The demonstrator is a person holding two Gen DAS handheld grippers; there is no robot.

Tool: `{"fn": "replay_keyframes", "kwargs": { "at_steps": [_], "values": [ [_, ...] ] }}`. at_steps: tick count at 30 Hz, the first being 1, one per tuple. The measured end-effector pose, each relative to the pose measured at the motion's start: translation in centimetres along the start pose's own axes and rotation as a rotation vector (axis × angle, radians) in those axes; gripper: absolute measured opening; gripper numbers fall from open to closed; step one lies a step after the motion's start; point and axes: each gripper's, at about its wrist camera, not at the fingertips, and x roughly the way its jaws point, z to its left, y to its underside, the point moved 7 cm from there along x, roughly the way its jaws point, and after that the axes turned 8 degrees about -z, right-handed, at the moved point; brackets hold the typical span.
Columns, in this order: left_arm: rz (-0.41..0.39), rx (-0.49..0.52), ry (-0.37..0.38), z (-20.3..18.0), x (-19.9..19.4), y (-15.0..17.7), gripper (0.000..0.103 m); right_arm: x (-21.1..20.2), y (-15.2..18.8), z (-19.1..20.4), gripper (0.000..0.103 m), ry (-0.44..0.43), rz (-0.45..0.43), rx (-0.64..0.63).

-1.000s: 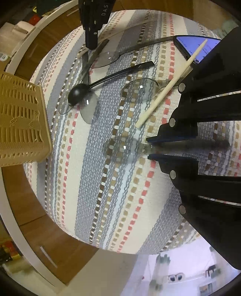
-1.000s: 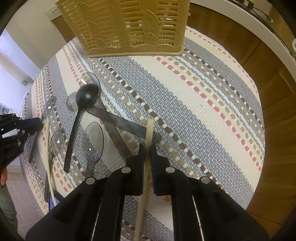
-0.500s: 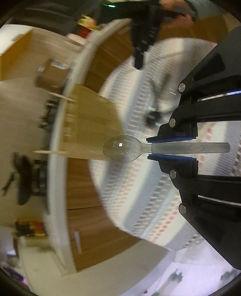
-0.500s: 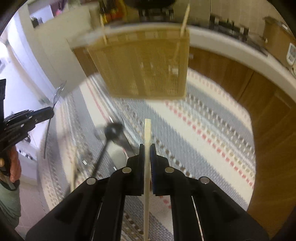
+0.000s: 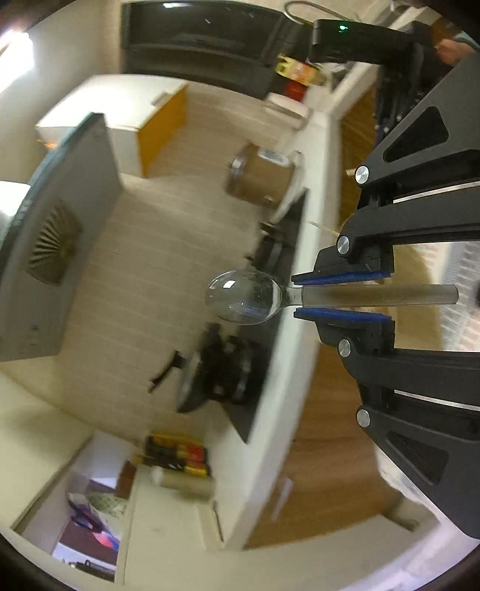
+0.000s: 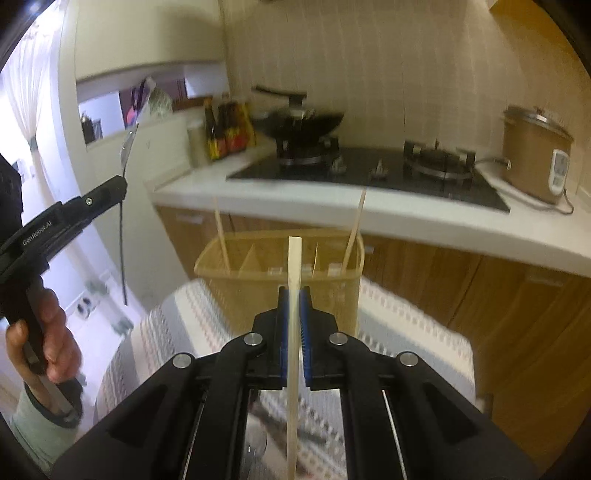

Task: Organize utensils
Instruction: 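Lift the spoon and chopstick and carry both over the basket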

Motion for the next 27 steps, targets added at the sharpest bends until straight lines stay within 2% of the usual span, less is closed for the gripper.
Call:
{"fn": "replay_keyframes", "kwargs": {
  "at_steps": [4, 6, 11, 15, 20, 27],
  "values": [
    [-0.101, 0.025, -0.02, -0.2, 1.2, -0.2, 0.01, 0.9, -3.0, -0.7, 0.004, 0.019, -0.104, 0.003],
    [-0.124, 0.027, -0.037, -0.1, 2.4, 0.1, 0.01, 1.2, -4.7, -0.9, 0.004, 0.033, -0.158, 0.007],
    [-0.135, 0.01, -0.071, 1.1, 5.0, 1.0, 0.01, 1.9, -9.3, -1.8, 0.004, 0.119, -0.306, -0.01],
    [-0.128, 0.011, -0.088, 2.1, 6.4, 1.7, 0.01, 3.3, -11.1, -2.9, 0.004, 0.151, -0.385, 0.021],
    [-0.134, 0.056, -0.122, 2.1, 7.2, 3.1, 0.01, 5.6, -11.4, -3.7, 0.004, 0.222, -0.483, 0.012],
    [-0.122, 0.098, -0.158, 2.7, 8.1, 4.9, 0.011, 9.1, -8.7, -4.5, 0.004, 0.247, -0.472, -0.02]
  ]
}}
